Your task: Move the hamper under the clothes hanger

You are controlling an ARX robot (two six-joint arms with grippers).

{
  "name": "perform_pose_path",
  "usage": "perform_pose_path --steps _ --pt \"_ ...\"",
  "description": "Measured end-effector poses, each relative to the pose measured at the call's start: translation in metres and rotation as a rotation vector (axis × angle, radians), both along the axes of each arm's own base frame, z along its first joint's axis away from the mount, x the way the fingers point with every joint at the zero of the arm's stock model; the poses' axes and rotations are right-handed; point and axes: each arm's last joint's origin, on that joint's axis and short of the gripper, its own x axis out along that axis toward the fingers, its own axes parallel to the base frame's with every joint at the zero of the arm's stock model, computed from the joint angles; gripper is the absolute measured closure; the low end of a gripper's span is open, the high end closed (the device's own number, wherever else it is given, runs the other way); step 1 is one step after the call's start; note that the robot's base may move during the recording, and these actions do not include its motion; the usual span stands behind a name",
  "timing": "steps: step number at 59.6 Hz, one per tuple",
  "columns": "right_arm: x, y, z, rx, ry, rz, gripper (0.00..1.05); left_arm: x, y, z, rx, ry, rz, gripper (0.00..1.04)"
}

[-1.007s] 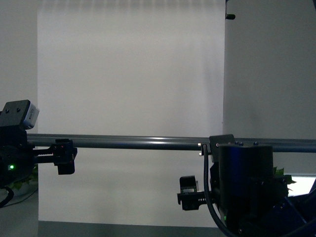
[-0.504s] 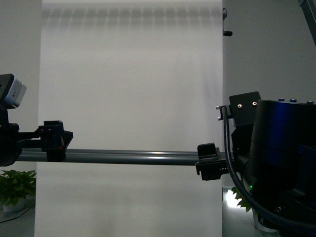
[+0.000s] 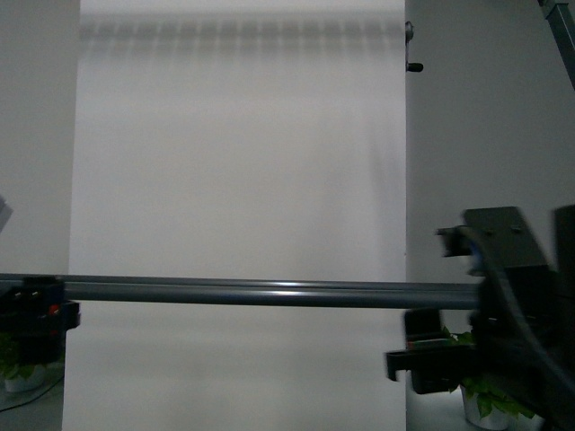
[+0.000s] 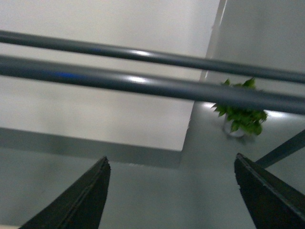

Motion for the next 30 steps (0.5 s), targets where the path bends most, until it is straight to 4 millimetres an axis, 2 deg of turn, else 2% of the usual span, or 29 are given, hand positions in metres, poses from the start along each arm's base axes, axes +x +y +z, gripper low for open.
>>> perform_pose_path --steps 3,10,13,23,30 --pt "-0.016 -0.014 -0.005 0.026 -0.004 -0.009 0.53 -0.016 0.0 -0.008 0.0 -0.003 0.001 0.52" --pt "-0.04 -0.033 -0.017 0.045 0.003 -0.023 0.71 -0.039 0.0 -0.022 0.0 0.003 0.0 0.7" --pt "-0.051 -0.039 -0.023 0.047 0.01 -0.018 0.79 -0.05 0.0 -0.029 0.001 0.008 0.0 0.79" --pt "-0.079 -0.053 -0.036 0.046 0.021 -0.007 1.03 -0.075 0.0 -0.043 0.0 0.015 0.0 1.03" --pt "-0.094 -0.061 -0.042 0.05 0.021 -0.014 1.03 -0.089 -0.001 -0.05 0.001 0.016 0.0 1.01"
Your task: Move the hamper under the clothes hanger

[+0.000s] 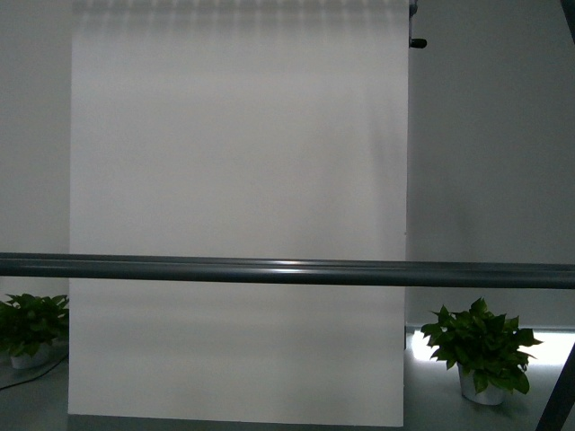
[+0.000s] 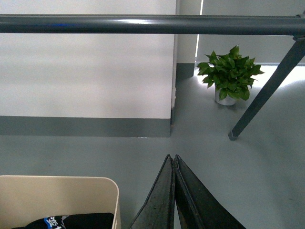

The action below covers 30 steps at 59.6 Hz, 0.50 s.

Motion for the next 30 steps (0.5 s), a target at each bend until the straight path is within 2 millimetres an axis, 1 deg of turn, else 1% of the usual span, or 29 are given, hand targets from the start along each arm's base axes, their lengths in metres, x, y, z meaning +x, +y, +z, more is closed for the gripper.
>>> perform_pose_path --steps 15,30 --pt "-0.028 -0.012 -0.009 0.002 -0.003 -0.001 1.03 -0.029 0.0 -0.012 0.0 -0.004 0.0 1.01" --pt "-0.053 -0.02 -0.017 0.003 -0.001 0.002 1.03 -0.051 0.0 -0.021 0.0 -0.003 0.0 1.01"
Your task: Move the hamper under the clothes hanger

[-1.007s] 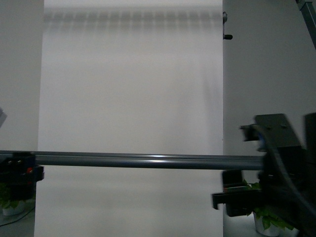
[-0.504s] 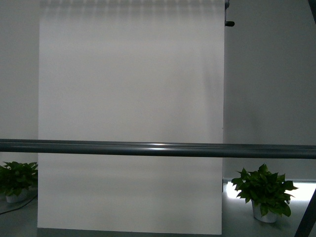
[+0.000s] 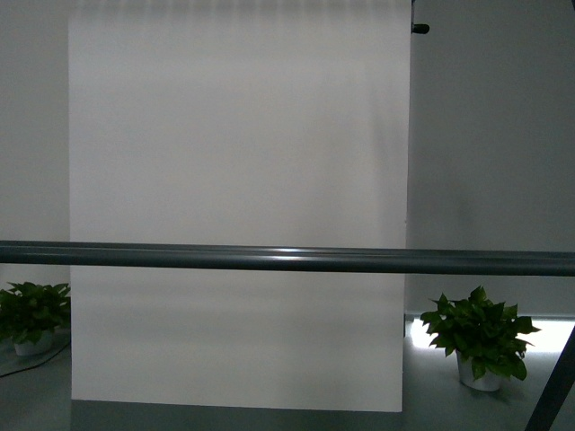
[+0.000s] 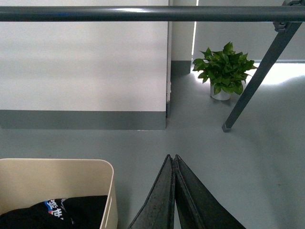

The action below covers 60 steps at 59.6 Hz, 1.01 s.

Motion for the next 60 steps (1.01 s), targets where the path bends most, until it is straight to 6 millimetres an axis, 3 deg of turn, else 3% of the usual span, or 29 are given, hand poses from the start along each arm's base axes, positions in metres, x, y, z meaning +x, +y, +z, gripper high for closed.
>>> perform_pose_path --steps 10,29,60 --pt "-0.013 -0.01 -0.004 0.002 0.0 -0.008 1.03 -0.013 0.0 -0.004 0.0 0.0 0.0 1.01" --pt "-0.031 -0.011 -0.015 0.002 0.004 -0.005 1.03 -0.03 0.0 -0.017 0.003 -0.001 0.0 1.01" --pt "-0.052 -0.011 -0.009 0.002 -0.018 -0.005 1.03 -0.05 0.0 -0.009 0.007 -0.027 0.0 1.01"
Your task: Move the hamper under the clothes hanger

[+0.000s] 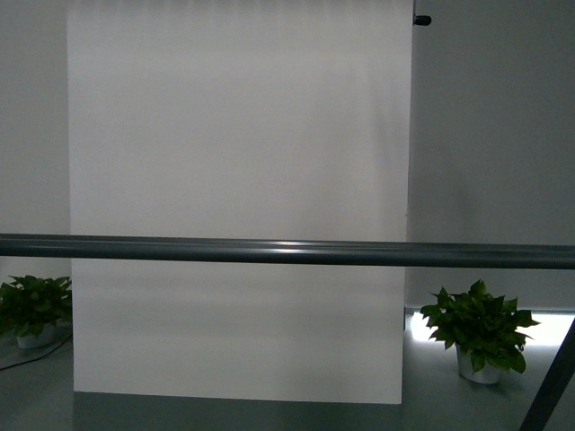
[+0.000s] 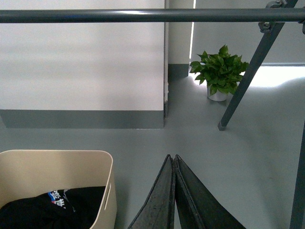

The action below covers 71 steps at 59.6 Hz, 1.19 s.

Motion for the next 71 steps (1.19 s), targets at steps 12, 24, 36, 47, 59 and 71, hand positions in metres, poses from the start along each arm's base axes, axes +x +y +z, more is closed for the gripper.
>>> perform_pose_path --steps 12,24,36,47,59,71 --pt "-0.005 0.0 0.001 0.0 -0.003 0.0 1.03 -0.005 0.0 0.001 0.0 -0.002 0.0 1.01" --pt "-0.01 0.0 0.001 0.0 -0.005 0.0 1.03 -0.011 0.0 0.001 0.0 -0.003 0.0 1.01" --pt "-0.014 0.0 0.001 0.0 -0.005 0.0 1.03 -0.014 0.0 0.0 0.0 -0.003 0.0 1.01" --pt "-0.016 0.0 0.0 0.0 -0.004 0.0 1.03 -0.019 0.0 -0.001 0.001 0.008 0.0 1.01" --pt "-0.027 0.0 -0.002 0.0 -0.002 0.002 1.03 -0.027 0.0 -0.003 0.002 0.005 0.0 1.01" --pt "-0.027 0.0 -0.002 0.0 0.002 0.001 1.03 -0.027 0.0 -0.003 0.003 0.004 0.0 1.01"
